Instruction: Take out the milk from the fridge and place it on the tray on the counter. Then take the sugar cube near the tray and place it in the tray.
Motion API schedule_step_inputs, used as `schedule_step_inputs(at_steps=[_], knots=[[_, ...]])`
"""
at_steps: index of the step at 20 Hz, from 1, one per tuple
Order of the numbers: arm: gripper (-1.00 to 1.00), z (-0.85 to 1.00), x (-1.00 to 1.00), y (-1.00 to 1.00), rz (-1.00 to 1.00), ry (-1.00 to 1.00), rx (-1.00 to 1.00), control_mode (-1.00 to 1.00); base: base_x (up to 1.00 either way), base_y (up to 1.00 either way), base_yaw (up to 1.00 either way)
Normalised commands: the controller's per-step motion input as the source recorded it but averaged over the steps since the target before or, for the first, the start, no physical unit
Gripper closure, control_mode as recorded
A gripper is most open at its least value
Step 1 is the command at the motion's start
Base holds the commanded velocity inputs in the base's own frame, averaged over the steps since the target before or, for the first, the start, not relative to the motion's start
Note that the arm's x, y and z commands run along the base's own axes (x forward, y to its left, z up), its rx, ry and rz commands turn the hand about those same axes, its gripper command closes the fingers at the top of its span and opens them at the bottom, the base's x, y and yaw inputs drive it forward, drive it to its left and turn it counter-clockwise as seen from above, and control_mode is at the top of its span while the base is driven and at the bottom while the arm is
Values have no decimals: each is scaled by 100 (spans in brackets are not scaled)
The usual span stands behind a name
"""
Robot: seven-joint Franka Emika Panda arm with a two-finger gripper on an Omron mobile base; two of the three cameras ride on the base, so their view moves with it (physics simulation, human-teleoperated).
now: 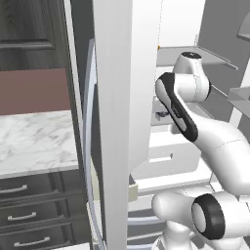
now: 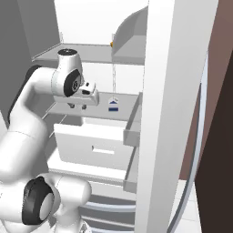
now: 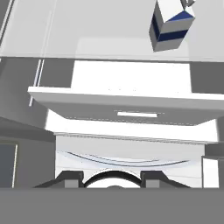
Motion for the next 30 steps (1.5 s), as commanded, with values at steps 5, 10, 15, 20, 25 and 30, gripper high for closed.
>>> schedule_step_inputs(at_steps=[5,10,15,20,25,30], knots=[[-100,0,-53,0,0,-9,0,-100,0,0,0],[-100,-1,-24,-3,0,-16,-1,-100,0,0,0],[-100,-1,5,-21,0,-23,-1,-100,0,0,0],[-100,0,15,-37,0,-10,0,-100,0,0,0],[-100,0,28,-36,0,-1,0,-100,0,0,0],[-100,0,22,-18,0,0,0,-100,0,0,0]])
